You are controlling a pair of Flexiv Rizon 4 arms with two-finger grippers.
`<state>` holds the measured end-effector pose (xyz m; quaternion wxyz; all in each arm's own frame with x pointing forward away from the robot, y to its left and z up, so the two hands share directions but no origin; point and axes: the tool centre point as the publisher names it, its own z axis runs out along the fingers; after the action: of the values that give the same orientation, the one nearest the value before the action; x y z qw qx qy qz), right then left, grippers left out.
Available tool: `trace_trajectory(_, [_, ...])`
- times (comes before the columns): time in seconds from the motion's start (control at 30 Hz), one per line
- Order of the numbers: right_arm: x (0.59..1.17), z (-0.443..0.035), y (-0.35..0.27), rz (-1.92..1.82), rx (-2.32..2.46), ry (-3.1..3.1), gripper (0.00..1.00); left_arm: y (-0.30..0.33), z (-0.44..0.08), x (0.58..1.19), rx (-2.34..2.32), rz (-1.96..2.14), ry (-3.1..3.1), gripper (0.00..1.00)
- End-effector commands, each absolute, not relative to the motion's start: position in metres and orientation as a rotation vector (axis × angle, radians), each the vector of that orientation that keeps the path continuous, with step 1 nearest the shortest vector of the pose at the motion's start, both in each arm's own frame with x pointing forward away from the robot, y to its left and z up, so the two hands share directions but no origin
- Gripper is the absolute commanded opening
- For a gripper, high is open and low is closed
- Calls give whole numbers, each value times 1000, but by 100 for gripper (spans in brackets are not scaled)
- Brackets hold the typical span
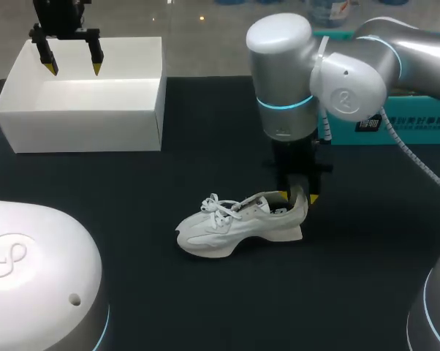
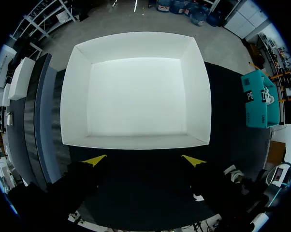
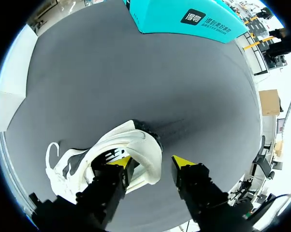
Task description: Take the shoe out of the shoebox, open the shoe tongue, remove and reinsert the insole, then place the shoe into the shoebox
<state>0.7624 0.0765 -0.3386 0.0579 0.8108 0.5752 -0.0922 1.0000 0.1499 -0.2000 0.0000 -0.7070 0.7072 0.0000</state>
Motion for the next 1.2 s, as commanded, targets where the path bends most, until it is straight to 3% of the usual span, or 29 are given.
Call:
trace_trajectory(0.03, [755, -303, 64, -168, 2463, 1776, 100, 150, -200, 1000, -2221, 0, 2222, 100])
trace_trajectory(0.5, [778, -217, 65, 226, 2195, 2213, 100, 150, -200, 1000, -2221, 0, 2222, 100])
trace_trajectory(1.03, [778, -217, 65, 226, 2195, 2213, 100, 150, -200, 1000, -2221, 0, 2222, 100])
trace_trajectory(1.2, [782, -212, 62, 429, 1344, 2764, 100, 150, -200, 1000, -2221, 0, 2222, 100])
